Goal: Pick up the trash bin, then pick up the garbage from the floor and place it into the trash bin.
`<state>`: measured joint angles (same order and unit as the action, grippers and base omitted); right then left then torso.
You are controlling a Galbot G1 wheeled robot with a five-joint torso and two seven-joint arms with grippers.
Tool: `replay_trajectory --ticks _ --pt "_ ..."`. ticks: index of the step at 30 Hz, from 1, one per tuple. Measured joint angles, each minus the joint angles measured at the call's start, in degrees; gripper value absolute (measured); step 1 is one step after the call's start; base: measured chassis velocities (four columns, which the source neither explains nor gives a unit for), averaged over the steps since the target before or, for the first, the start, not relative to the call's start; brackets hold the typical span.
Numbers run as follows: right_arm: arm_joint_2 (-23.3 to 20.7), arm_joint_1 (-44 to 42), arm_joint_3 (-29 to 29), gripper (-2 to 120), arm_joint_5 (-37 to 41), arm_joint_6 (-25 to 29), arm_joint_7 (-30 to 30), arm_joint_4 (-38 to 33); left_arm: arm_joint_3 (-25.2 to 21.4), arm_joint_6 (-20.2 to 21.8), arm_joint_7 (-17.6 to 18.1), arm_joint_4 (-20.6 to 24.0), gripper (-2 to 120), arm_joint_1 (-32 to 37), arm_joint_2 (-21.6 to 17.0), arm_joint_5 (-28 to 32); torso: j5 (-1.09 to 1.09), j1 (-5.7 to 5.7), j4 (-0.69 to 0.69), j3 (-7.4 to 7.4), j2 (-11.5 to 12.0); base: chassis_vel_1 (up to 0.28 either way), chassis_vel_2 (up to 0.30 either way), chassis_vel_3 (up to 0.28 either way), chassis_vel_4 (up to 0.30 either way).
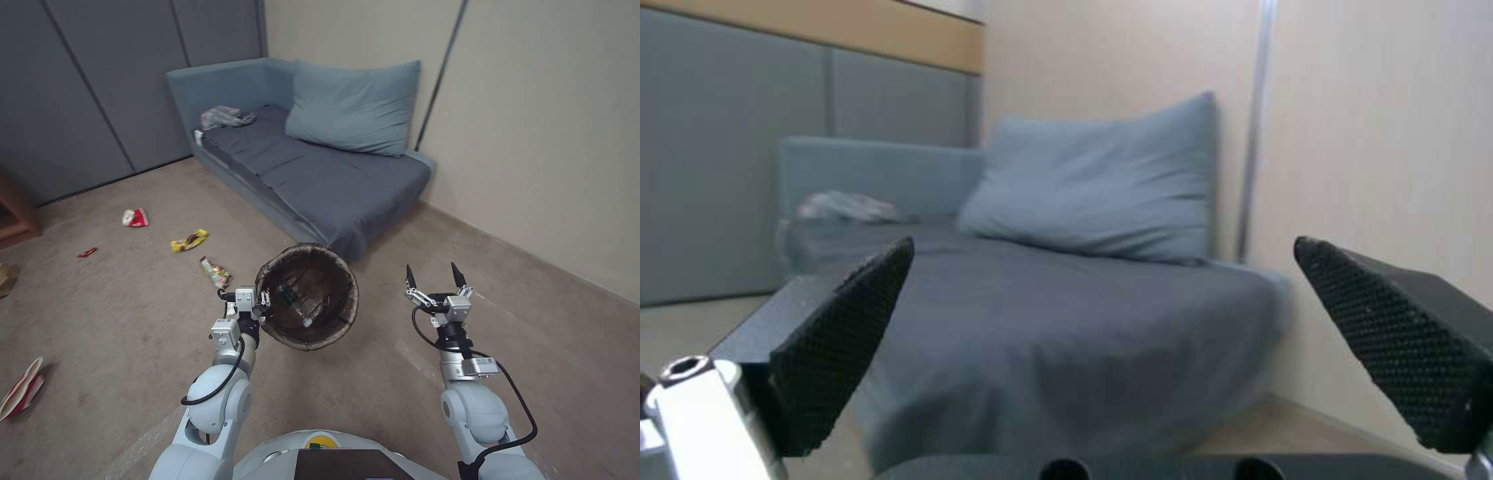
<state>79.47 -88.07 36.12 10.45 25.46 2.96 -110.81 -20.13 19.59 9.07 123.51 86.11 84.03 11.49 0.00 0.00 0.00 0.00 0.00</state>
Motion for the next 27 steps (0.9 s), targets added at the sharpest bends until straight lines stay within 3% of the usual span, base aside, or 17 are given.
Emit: replay_trajectory --ticks 27 --pt "0.1 1.4 0.0 100 1.3 2.8 0.7 1.5 0.1 0.2 0.5 0.2 3 0.1 -0.1 0.0 0.0 0.0 0.0 0.0 0.0 0.129 0.121 0.123 0.132"
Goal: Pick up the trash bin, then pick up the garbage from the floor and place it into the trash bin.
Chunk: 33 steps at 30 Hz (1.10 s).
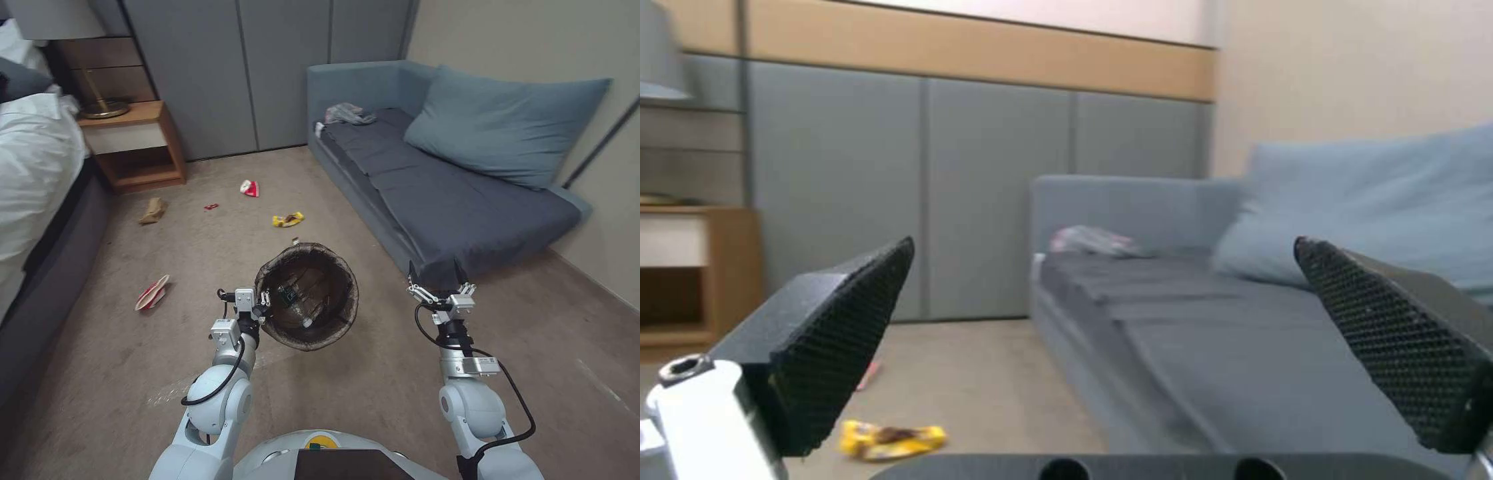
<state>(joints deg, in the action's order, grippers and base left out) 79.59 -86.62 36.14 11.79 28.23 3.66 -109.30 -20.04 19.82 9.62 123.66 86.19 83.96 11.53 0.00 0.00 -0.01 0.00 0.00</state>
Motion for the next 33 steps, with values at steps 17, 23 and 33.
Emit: replay_trajectory --ticks 17,23,33 --pt "0.2 0.0 0.1 100 -0.1 0.2 0.4 0.1 -0.3 -1.9 -0.5 0.0 3 0.4 0.2 -0.5 0.0 0.0 0.0 0.0 0.0 0.121 0.12 0.125 0.127" --pt "0.2 0.0 0.2 100 -0.2 0.2 0.4 0.1 -0.4 -2.1 -0.5 -0.2 3 0.3 0.2 -0.7 0.0 0.0 0.0 0.0 0.0 0.05 0.065 0.045 0.049" --pt "0.3 0.3 0.3 100 -0.6 0.3 0.5 0.5 -0.8 -2.2 -0.3 -0.1 3 0.1 0.1 -0.5 0.0 0.0 0.0 0.0 0.0 0.0 0.0 0.0 0.0"
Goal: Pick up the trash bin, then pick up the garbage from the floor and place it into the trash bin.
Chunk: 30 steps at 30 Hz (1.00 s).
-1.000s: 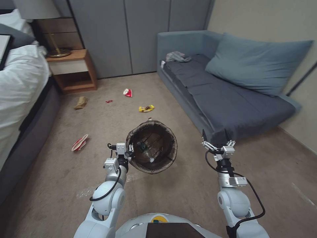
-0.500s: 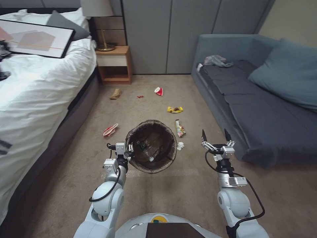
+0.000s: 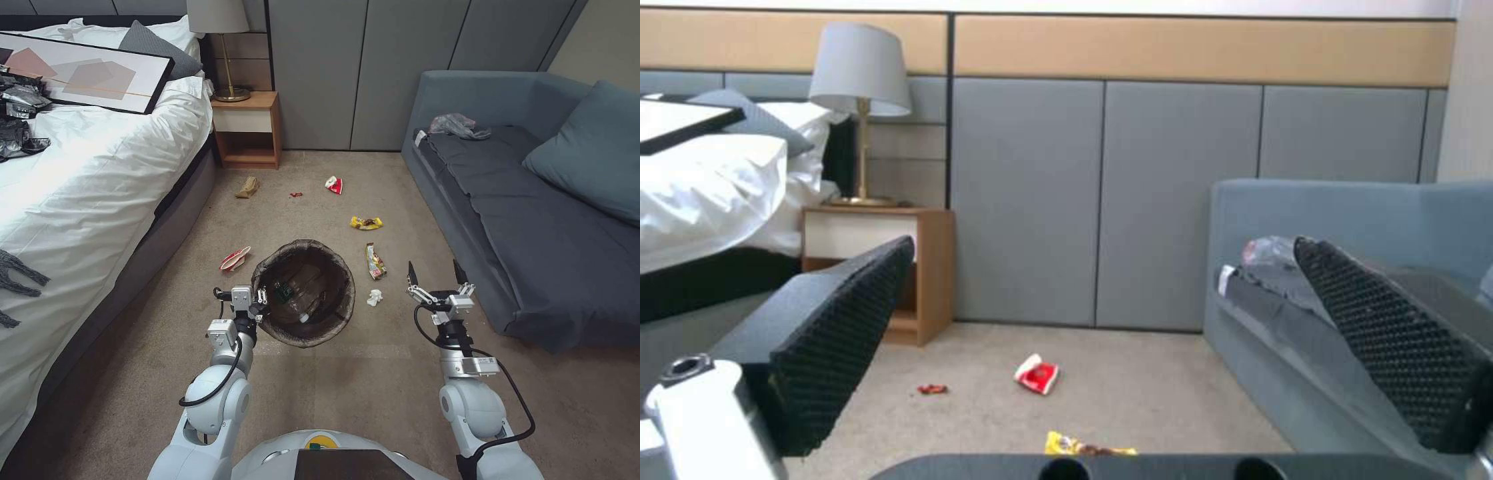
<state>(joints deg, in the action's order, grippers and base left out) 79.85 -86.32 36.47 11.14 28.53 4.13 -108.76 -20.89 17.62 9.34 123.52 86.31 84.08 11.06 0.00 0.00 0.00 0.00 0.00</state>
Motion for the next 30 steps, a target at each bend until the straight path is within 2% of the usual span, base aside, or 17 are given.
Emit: replay_trajectory --ticks 9,15,24,30 --pt "0.0 0.2 0.0 100 0.0 0.1 0.2 0.2 0.0 0.0 0.0 0.0 3 0.0 0.0 0.0 0.0 0.0 0.01 0.01 0.0 -0.005 0.006 0.006 -0.006" --pt "0.0 0.2 0.0 100 -0.1 0.2 0.3 0.2 0.0 0.0 -0.1 0.0 3 0.1 0.0 0.1 -0.01 0.0 0.0 0.0 0.0 -0.131 0.098 0.095 -0.122" --pt "0.0 0.3 0.0 100 -0.2 1.0 0.7 0.3 0.0 -0.1 -0.1 0.0 3 0.1 -0.1 0.1 -0.01 0.0 -0.01 0.0 0.0 -0.221 0.22 0.225 -0.22" --pt "0.0 0.9 -0.1 100 -2.3 4.4 0.8 1.5 0.0 -0.1 -0.1 0.0 3 0.0 -0.1 0.2 -0.01 -0.02 0.0 -0.03 0.0 -0.187 0.215 0.204 -0.214"
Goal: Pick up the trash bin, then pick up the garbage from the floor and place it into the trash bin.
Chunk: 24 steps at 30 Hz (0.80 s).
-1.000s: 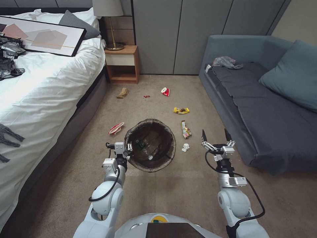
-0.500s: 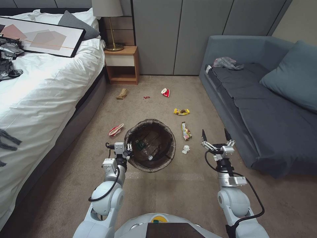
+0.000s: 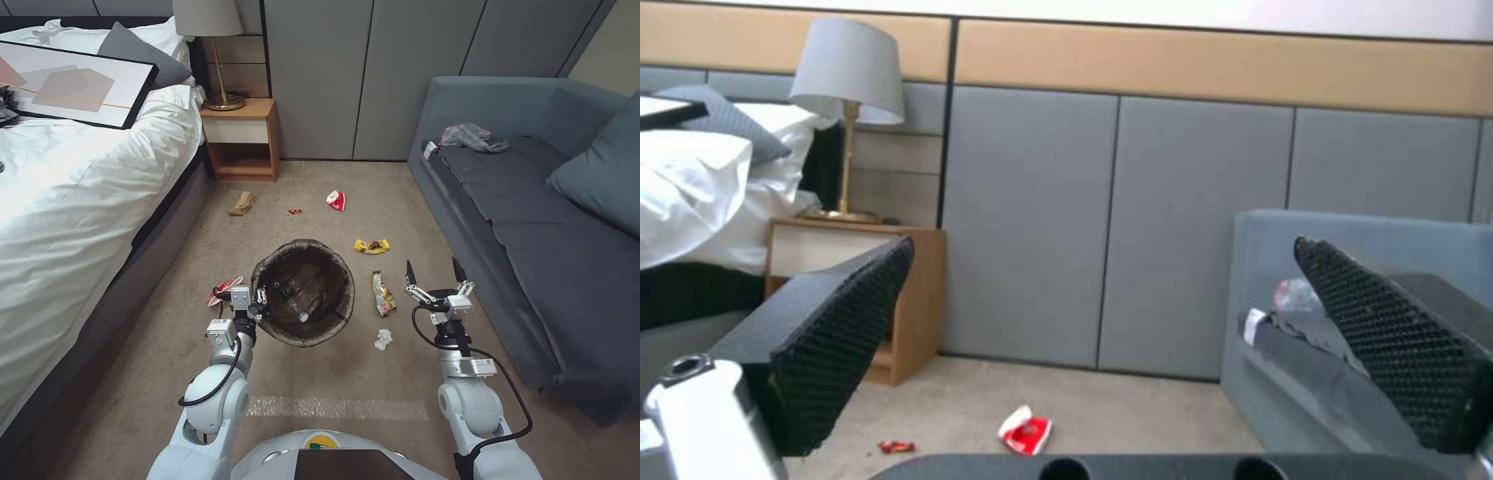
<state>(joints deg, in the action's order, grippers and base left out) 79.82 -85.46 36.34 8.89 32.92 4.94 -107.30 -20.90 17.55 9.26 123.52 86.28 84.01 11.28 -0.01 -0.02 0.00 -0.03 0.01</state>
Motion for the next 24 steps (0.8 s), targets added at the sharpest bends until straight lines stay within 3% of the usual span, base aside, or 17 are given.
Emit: replay_trajectory --ticks 24 --pt "0.0 0.0 0.1 100 -0.4 0.2 -0.1 0.1 0.0 0.0 0.0 0.1 3 0.0 0.0 0.1 0.01 0.02 0.0 0.03 0.0 0.005 -0.006 -0.005 0.004"
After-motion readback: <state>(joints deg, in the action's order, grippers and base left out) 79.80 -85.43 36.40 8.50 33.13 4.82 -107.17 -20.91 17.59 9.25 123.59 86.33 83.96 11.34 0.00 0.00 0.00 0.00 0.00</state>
